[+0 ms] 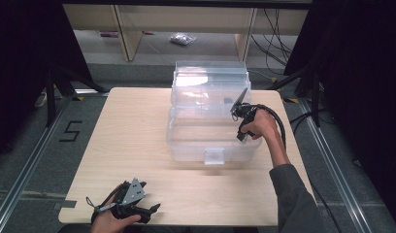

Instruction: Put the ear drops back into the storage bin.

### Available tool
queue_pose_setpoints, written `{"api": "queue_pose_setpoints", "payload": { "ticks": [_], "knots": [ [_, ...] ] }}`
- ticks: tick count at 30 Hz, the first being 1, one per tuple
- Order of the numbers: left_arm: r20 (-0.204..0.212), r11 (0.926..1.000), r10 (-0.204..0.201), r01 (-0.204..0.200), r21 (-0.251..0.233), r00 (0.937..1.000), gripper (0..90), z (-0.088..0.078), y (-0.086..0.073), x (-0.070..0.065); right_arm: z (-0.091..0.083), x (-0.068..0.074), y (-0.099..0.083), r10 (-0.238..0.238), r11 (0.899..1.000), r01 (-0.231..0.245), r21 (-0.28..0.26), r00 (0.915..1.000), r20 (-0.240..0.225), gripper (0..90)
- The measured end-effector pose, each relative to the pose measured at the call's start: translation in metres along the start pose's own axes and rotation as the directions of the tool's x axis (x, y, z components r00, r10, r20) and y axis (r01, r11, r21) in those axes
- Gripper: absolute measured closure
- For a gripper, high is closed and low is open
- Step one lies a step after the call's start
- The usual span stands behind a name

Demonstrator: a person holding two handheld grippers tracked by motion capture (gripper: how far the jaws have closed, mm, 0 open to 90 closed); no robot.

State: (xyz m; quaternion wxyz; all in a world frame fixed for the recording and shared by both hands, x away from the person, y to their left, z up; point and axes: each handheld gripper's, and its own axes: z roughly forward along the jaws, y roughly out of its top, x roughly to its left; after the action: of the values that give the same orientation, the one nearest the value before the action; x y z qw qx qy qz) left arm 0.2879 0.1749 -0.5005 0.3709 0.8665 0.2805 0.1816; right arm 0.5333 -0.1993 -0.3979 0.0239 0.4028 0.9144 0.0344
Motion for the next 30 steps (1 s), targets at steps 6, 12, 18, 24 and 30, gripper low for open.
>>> {"api": "queue_pose_setpoints", "payload": {
  "ticks": [6,12,18,24,30],
  "knots": [
    [-0.001,1.0000,0.007,-0.007,0.001,1.0000,15.0,0.000,0.000,0.000,0.010,-0.001,0.000,0.010,1.000,-0.010,-0.008,0.9999,-0.011,60.3],
    [-0.001,1.0000,0.008,-0.008,0.000,1.0000,15.0,0.000,0.000,0.000,0.017,0.000,0.000,0.024,1.000,-0.024,0.006,0.9996,-0.013,60.3],
    [0.000,1.0000,0.003,-0.003,-0.004,1.0000,15.0,0.000,0.000,-0.001,0.026,-0.003,0.000,-0.022,1.000,0.022,-0.003,0.9991,-0.037,60.3],
    [-0.001,1.0000,0.004,-0.004,-0.002,1.0000,15.0,0.000,0.000,-0.001,0.031,-0.002,-0.001,-0.007,1.000,0.007,0.012,0.9997,-0.026,60.3],
    [0.003,1.0000,0.000,0.000,-0.006,1.0000,15.0,0.000,0.000,-0.001,0.032,-0.002,0.001,-0.002,1.000,0.002,0.012,0.9997,-0.023,60.3]
  ]
}}
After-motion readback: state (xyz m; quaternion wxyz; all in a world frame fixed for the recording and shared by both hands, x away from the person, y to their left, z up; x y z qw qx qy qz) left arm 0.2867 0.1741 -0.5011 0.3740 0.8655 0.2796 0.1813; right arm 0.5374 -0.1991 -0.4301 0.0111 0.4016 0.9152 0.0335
